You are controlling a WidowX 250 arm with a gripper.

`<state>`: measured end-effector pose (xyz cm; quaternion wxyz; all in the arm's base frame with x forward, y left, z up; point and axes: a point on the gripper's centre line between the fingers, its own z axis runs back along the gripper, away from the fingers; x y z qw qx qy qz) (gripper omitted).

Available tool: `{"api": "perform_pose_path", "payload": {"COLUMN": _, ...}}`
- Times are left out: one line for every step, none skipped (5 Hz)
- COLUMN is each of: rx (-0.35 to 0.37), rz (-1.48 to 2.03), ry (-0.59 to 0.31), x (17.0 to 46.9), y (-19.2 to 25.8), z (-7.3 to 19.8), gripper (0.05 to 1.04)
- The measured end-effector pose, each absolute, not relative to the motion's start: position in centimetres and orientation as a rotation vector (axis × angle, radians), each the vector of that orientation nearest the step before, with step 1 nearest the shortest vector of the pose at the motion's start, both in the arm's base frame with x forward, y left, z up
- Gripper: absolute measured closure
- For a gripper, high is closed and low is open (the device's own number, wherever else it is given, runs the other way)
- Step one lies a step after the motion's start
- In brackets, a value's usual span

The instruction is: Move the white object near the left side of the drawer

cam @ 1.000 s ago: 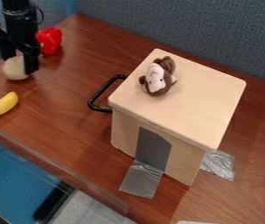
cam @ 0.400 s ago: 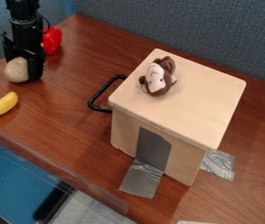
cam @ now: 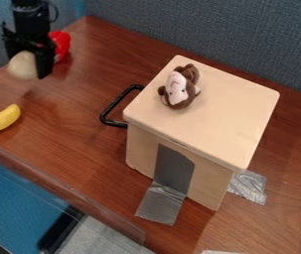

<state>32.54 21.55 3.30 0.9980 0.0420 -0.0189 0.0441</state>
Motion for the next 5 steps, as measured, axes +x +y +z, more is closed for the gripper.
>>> {"api": "perform_pose_path", "payload": {"rx": 0.113, "rz": 0.161, "ry": -0.088, "x": 36.4, "y": 18.8, "z": 5.7, "gripper": 0.241}}
{"api": "perform_pose_path", "payload": {"rx": 0.120, "rz": 0.145, "ry": -0.086, "x": 39.7, "y": 15.4, "z": 5.3, "gripper": 0.242}}
{"api": "perform_pose_path", "payload": {"rx": 0.109, "rz": 0.102, "ry": -0.114, "x": 42.5, "y": 12.5, "z": 5.2, "gripper": 0.241}}
{"api": "perform_pose_path", "payload": {"rx": 0.112, "rz": 0.076, "ry": -0.127, "x": 44.3, "y": 10.8, "z": 4.1, "gripper": 0.241}}
{"api": "perform_pose_path", "payload": {"rx": 0.107, "rz": 0.071, "ry": -0.116, "x": 44.9, "y": 10.3, "z": 3.0, "gripper": 0.242}}
